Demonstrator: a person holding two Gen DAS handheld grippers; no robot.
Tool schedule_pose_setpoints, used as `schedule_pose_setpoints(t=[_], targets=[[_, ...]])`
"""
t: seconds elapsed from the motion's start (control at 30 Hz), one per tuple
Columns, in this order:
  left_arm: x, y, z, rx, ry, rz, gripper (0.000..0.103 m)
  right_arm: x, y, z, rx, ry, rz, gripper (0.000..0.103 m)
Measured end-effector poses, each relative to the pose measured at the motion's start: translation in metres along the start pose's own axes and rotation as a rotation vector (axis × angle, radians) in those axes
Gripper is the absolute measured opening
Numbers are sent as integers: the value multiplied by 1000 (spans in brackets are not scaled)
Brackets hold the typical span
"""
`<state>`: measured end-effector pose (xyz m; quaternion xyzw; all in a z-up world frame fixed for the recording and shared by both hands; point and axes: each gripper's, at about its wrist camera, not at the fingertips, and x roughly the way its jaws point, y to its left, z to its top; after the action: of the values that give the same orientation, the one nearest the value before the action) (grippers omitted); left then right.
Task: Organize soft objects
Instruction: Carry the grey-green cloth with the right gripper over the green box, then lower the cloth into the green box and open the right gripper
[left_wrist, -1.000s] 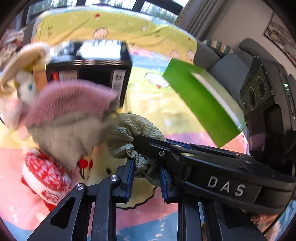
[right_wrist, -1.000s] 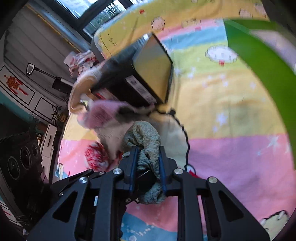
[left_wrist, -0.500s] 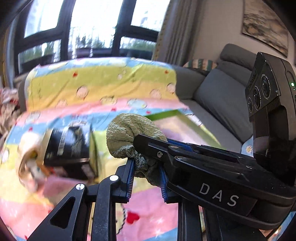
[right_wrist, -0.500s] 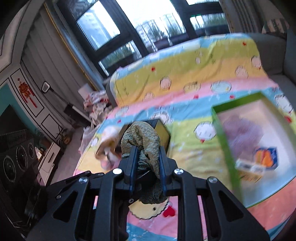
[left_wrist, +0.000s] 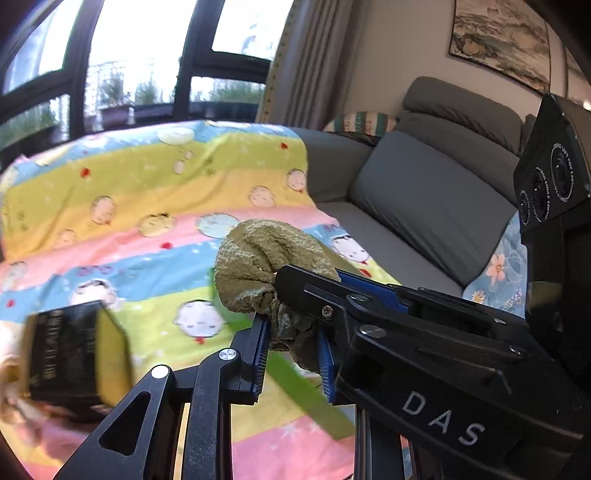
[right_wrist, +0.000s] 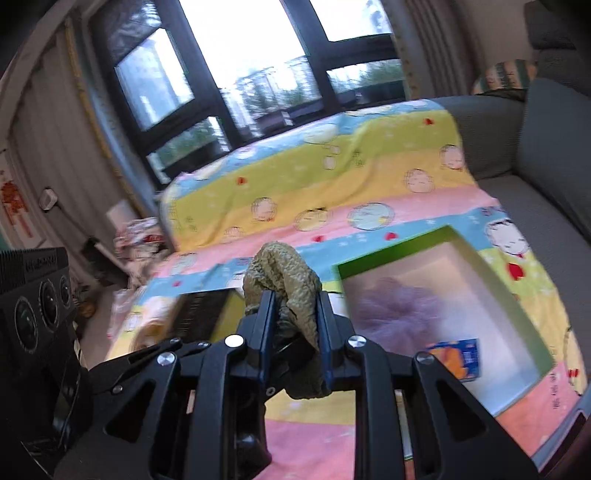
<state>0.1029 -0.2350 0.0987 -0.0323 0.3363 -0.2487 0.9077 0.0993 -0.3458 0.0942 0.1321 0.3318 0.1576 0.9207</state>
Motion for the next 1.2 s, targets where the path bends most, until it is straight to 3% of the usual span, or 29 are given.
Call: schedule_pose_setpoints(t=[0.27, 0.57, 1.2], targets=[[65, -12, 1, 4, 100, -80, 24, 20, -50, -3, 94, 39, -125, 24], [114, -25, -9, -13, 205, -93, 24, 39, -94, -14, 215, 107, -144, 23], [158, -37, -20, -20, 298, -96, 24, 55, -136, -31, 377, 154, -206, 23]])
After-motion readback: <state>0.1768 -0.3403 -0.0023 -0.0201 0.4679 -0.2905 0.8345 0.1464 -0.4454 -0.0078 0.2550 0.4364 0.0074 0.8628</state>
